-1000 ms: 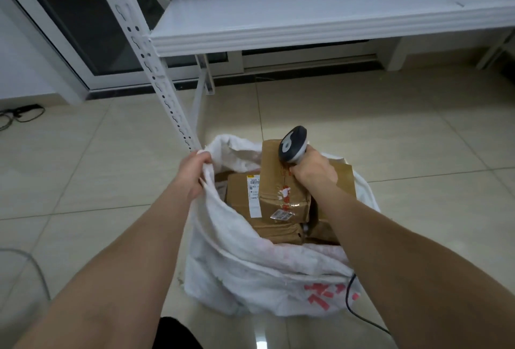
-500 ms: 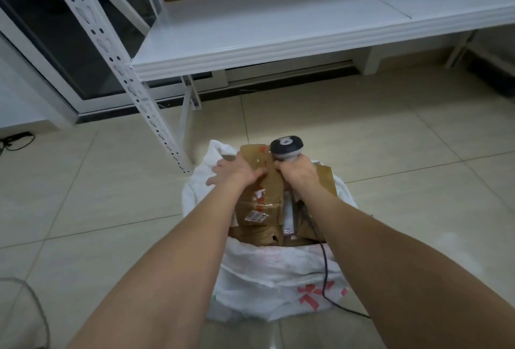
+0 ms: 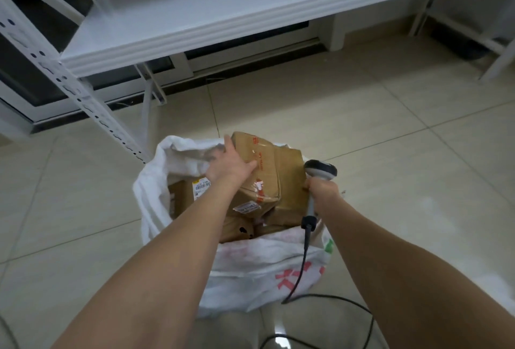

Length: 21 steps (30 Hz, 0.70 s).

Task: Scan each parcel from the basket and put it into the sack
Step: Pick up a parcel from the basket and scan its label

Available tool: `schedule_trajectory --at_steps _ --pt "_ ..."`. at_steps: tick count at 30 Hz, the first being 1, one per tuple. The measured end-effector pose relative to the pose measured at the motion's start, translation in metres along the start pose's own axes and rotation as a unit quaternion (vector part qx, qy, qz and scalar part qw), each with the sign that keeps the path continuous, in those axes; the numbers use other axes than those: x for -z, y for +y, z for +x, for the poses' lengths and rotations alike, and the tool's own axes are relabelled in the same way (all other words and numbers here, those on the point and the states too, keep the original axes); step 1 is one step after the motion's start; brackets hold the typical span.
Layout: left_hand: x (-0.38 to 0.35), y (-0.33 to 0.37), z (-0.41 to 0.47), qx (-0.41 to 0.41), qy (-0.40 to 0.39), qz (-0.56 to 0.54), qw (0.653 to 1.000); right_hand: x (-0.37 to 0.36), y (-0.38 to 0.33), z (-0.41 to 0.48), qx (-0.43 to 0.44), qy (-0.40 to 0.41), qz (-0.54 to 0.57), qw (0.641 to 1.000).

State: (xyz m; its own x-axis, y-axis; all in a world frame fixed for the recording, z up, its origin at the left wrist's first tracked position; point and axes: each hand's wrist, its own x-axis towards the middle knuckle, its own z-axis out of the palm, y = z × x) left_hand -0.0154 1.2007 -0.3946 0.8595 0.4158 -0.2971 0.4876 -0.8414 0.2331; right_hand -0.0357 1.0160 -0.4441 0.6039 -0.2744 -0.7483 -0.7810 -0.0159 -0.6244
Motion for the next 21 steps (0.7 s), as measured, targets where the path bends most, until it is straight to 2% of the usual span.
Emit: schedule_trajectory --at_steps 2,4,8,10,13,17,21 --pt "-0.013 0.002 0.008 0.028 -0.068 -0.088 0.993 -0.002 0.003 0.001 0.005 -0.015 -0.006 1.000" --pt "-0.020 0.002 0.012 0.038 -0.102 -0.134 0.985 -0.003 0.002 0.003 0.015 -0.025 -0.024 0.999" --pt "-0.014 -0.002 0.008 0.066 -0.139 -0.128 0.980 0.000 0.001 0.007 0.011 -0.027 -0.028 0.999" --pt "-0.012 0.002 0.006 0.068 -0.101 -0.100 0.988 0.002 0.006 0.007 -0.005 -0.019 -0.010 1.000" --pt "-0.019 0.016 -0.005 0.023 -0.026 -0.045 0.998 0.005 0.016 0.016 -0.026 -0.003 0.014 1.000" --pt "-0.038 0.019 0.000 0.033 -0.039 -0.083 0.995 0.011 0.021 0.034 -0.019 -0.005 0.038 0.999" --pt "-0.040 0.017 0.007 0.025 -0.039 -0.104 0.993 0.015 0.022 0.041 -0.039 -0.045 0.067 0.996"
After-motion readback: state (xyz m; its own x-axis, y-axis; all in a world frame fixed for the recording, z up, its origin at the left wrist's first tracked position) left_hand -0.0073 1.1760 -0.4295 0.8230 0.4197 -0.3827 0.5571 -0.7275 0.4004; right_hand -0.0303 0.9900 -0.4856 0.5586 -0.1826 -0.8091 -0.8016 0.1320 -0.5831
